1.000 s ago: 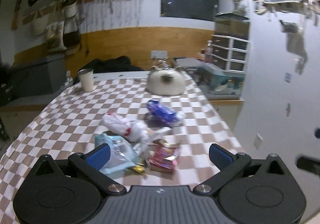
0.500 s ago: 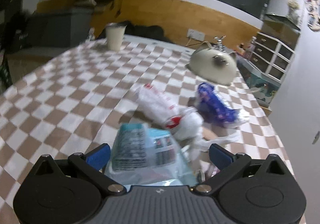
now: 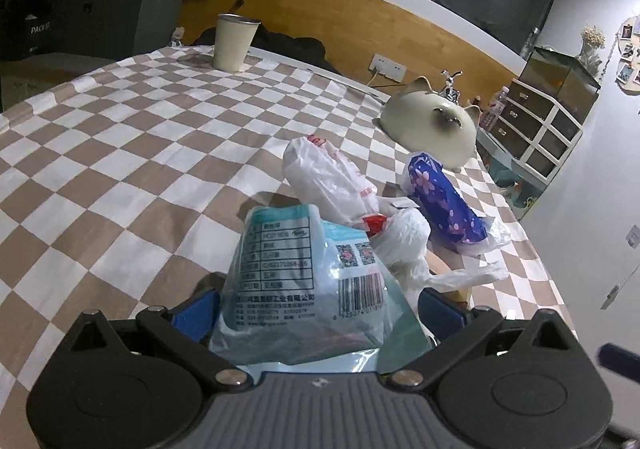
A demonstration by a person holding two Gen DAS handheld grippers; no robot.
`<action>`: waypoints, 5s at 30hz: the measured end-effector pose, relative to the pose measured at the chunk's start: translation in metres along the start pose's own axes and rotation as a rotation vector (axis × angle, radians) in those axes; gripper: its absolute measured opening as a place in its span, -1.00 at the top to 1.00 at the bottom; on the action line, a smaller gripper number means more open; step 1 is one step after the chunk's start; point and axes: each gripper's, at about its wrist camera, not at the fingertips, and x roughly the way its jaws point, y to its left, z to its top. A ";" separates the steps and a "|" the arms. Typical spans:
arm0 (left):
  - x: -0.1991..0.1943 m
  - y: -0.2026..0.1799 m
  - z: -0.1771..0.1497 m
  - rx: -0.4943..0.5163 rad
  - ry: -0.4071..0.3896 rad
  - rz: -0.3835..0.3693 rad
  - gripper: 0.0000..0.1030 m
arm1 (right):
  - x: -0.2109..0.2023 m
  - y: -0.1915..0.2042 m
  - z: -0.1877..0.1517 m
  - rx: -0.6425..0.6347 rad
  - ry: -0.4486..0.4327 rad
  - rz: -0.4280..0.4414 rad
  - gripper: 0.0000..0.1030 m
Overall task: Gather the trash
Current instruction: 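Grasp the light-blue packet with the left gripper while the right grasps the red wrapper, then lift the packet and red wrapper with both tools off the table, then carry the packet and red wrapper with both tools over the wastebasket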
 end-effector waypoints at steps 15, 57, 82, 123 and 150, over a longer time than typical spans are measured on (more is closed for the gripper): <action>0.003 -0.006 -0.006 0.043 -0.011 0.002 -0.99 | 0.050 -0.006 -0.012 0.007 0.083 -0.142 -1.00; -0.034 0.009 -0.014 0.011 -0.122 0.001 0.01 | 0.053 -0.006 -0.018 0.164 0.004 -0.083 -0.05; -0.138 -0.054 -0.097 0.127 -0.188 0.081 0.06 | -0.056 -0.035 -0.065 0.188 -0.049 -0.049 -0.05; -0.176 -0.069 -0.183 -0.146 -0.064 -0.223 -0.53 | -0.121 -0.019 -0.124 0.084 -0.014 0.115 -0.05; -0.174 -0.094 -0.163 0.001 -0.115 -0.140 0.14 | -0.129 -0.025 -0.120 0.062 -0.016 0.107 -0.05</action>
